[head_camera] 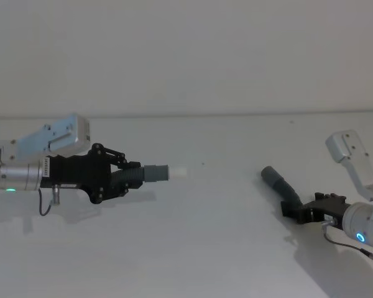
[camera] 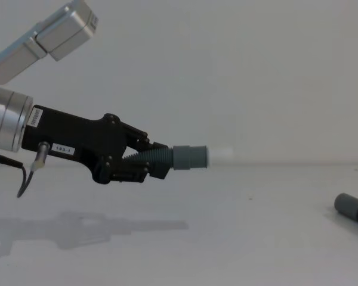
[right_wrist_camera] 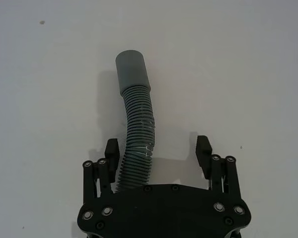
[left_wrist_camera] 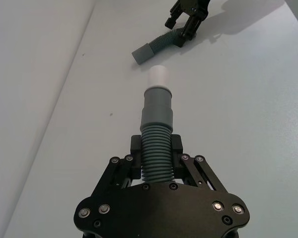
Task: Use both hands to pick up one end of the pipe from the table, align the ends, and insert them.
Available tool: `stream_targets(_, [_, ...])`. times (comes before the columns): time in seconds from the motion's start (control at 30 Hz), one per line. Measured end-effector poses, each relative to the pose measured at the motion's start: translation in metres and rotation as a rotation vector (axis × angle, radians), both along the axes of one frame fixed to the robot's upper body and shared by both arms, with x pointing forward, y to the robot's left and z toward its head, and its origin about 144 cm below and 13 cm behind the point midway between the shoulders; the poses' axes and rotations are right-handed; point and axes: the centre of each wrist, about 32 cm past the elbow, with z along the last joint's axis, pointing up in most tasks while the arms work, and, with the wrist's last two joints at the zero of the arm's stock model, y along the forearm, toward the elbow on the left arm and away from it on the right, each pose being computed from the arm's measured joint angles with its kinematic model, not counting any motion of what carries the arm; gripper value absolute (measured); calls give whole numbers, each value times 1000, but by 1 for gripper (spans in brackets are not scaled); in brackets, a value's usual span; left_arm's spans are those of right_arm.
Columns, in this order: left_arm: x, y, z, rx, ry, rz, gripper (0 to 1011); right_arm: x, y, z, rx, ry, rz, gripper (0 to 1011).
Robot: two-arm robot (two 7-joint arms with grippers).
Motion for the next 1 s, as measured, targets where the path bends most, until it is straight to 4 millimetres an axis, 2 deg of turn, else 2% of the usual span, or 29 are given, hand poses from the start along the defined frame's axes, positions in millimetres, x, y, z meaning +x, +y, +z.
stream_targets(0.07, [0,0,0,0,0,-1,307,0,0,0,0,-1,1,945])
stream_targets(0.23, [0,0,0,1,-1,-1,307,0,0,0,-1,-1,1,789])
stream_targets(0.27, [0,0,0,1,-1,-2,307,0,0,0,-1,-1,1,729])
stream_targets(0.47, [0,0,0,2,-1,-3,307,0,0,0,-1,-1,2,578])
stream_targets(0.53, [0,0,0,2,-2,-3,307,0,0,0,-1,-1,2,490])
stream_targets(0.67, [0,0,0,2,-2,-3,307,0,0,0,-1,-2,2,378])
stream_targets(0.7, [0,0,0,2,-2,-3,307,0,0,0,-1,-2,2,318])
stream_targets(0.8, [0,0,0,2,-2,-3,307,0,0,0,-1,-2,1,266])
stream_targets(1.0, [0,0,0,2,-2,-3,307,0,0,0,-1,-2,2,246])
